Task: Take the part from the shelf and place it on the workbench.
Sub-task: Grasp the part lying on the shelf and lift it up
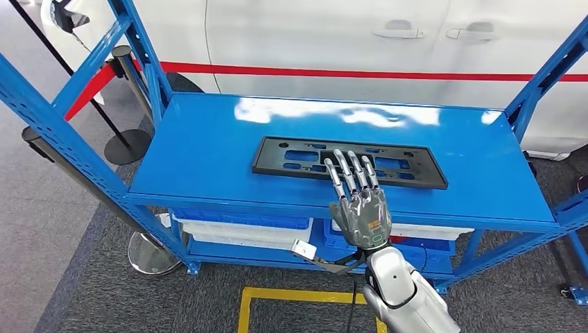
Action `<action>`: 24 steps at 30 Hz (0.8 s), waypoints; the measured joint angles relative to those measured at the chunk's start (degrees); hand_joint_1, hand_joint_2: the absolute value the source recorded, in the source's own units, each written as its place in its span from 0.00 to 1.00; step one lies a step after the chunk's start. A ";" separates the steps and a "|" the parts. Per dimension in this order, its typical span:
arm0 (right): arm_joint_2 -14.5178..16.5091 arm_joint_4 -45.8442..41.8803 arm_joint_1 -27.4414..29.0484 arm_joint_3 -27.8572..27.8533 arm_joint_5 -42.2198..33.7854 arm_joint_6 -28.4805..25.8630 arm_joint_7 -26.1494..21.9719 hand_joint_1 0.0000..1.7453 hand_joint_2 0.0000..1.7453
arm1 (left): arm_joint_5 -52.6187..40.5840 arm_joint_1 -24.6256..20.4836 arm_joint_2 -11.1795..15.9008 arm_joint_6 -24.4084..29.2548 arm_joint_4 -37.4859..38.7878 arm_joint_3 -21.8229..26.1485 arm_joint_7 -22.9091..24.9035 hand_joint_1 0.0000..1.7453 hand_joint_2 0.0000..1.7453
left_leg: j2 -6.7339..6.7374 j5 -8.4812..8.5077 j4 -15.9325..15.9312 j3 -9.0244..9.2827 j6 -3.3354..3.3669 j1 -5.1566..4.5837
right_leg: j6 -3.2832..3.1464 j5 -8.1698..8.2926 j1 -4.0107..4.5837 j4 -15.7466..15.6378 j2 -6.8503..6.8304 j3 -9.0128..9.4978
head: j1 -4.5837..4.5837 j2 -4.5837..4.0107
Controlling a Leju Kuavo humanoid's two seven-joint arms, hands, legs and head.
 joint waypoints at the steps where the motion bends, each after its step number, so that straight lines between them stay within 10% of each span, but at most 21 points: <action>1: 0.15 0.02 0.08 -0.17 -0.01 0.00 -0.17 0.00 1.00 | -0.01 -0.06 -0.01 0.00 0.00 0.06 -0.01 0.00 0.00 | -0.02 -0.14 0.00 0.01 0.17 -0.03 | 0.09 -0.06 -0.02 -0.23 -0.01 0.14 | 0.00 0.00; 9: 1.85 2.90 -1.83 -1.38 -0.01 4.03 -3.18 0.00 1.00 | -1.54 -0.26 -0.04 -0.28 0.00 0.21 0.37 0.00 0.00 | 0.01 -0.52 -0.01 0.18 0.60 -0.11 | 0.63 -0.12 -0.06 -0.95 -0.02 0.59 | 0.00 0.00; 24: 8.42 34.65 -24.64 3.72 -0.88 16.52 2.00 0.00 1.00 | -5.70 -1.18 0.12 -0.78 0.00 -1.30 -1.02 0.00 0.00 | 0.02 -0.12 -0.01 0.46 0.76 -0.08 | 1.08 0.13 -0.01 -0.76 -0.11 0.69 | -0.01 0.00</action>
